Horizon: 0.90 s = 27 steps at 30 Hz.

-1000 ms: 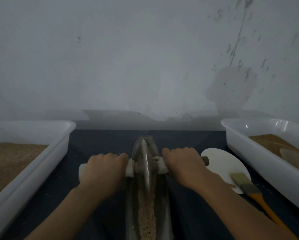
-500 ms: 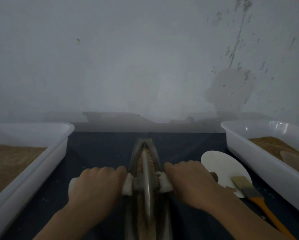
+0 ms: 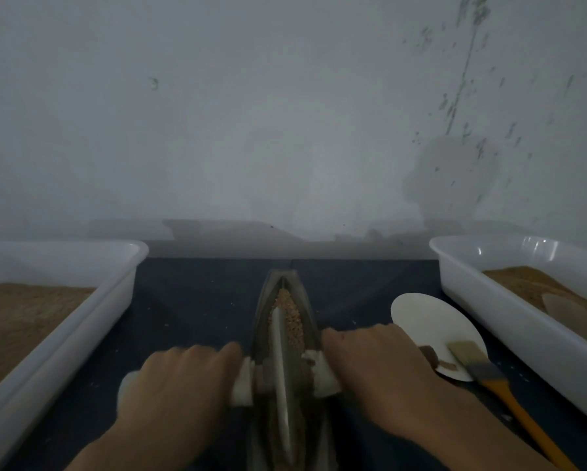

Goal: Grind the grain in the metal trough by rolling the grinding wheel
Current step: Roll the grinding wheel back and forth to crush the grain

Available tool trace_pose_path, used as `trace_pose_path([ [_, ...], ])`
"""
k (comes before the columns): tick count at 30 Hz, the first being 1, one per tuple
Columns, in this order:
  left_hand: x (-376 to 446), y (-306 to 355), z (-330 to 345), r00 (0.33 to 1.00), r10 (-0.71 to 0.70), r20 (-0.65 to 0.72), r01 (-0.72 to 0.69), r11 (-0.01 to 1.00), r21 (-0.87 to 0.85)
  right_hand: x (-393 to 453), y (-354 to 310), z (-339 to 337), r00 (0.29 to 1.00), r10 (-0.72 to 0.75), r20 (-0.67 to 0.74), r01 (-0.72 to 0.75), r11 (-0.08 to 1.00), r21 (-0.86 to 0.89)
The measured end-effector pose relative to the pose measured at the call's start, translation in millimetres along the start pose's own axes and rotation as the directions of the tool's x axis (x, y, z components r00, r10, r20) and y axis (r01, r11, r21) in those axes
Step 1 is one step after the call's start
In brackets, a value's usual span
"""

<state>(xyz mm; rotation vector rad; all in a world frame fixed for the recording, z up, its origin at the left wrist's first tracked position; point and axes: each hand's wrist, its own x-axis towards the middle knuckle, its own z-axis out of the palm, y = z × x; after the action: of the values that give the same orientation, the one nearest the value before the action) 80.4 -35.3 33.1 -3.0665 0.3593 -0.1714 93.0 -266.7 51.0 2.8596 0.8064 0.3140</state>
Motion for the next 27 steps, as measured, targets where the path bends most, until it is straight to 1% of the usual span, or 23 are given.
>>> trace_pose_path([
  [2, -10, 1, -4, 0.998, -0.006, 0.06, 0.008, 0.999, -0.036, -11, -6, -6, 1.0, 0.001, 0.024, -0.001, 1.0, 0.001],
  [5, -12, 4, -7, 0.999, -0.016, 0.041, 0.016, 1.0, -0.003, -10, -6, -3, 1.0, 0.019, 0.024, -0.019, 1.0, -0.003],
  [6, -8, 5, -6, 1.0, -0.018, 0.017, 0.018, 0.999, 0.032, -5, -4, 1, 0.999, 0.029, 0.013, -0.029, 1.0, 0.003],
  [8, 7, 5, -2, 0.997, -0.018, -0.077, 0.026, 0.994, 0.102, 9, 4, 10, 0.999, 0.053, -0.002, -0.052, 0.999, 0.01],
  [10, 26, 2, 4, 0.988, -0.007, -0.152, 0.026, 0.992, 0.126, 26, 14, 21, 0.996, 0.079, -0.037, -0.078, 0.997, 0.008],
  [15, 53, -2, 6, 0.976, 0.024, -0.215, 0.0, 0.994, 0.112, 49, 27, 34, 0.989, 0.097, -0.11, -0.102, 0.994, -0.038],
  [18, 43, -3, 5, 0.985, 0.026, -0.172, -0.013, 0.997, 0.076, 40, 21, 24, 0.994, 0.065, -0.092, -0.067, 0.997, -0.023],
  [22, 15, 0, -3, 0.999, 0.007, 0.041, -0.007, 1.0, 0.0, 8, 7, 7, 1.0, -0.003, -0.006, 0.004, 0.999, 0.047],
  [23, 8, 2, -5, 0.998, -0.002, 0.068, 0.002, 1.0, -0.004, 0, 4, 4, 1.0, -0.015, 0.007, 0.014, 0.998, 0.054],
  [25, -2, 5, -8, 0.998, -0.007, 0.062, 0.006, 1.0, 0.007, -10, 0, 3, 1.0, -0.019, 0.007, 0.019, 0.999, 0.038],
  [27, -4, 7, -7, 1.0, 0.007, 0.024, -0.008, 0.998, 0.058, -10, -1, 4, 1.0, 0.001, -0.007, -0.001, 0.999, 0.032],
])
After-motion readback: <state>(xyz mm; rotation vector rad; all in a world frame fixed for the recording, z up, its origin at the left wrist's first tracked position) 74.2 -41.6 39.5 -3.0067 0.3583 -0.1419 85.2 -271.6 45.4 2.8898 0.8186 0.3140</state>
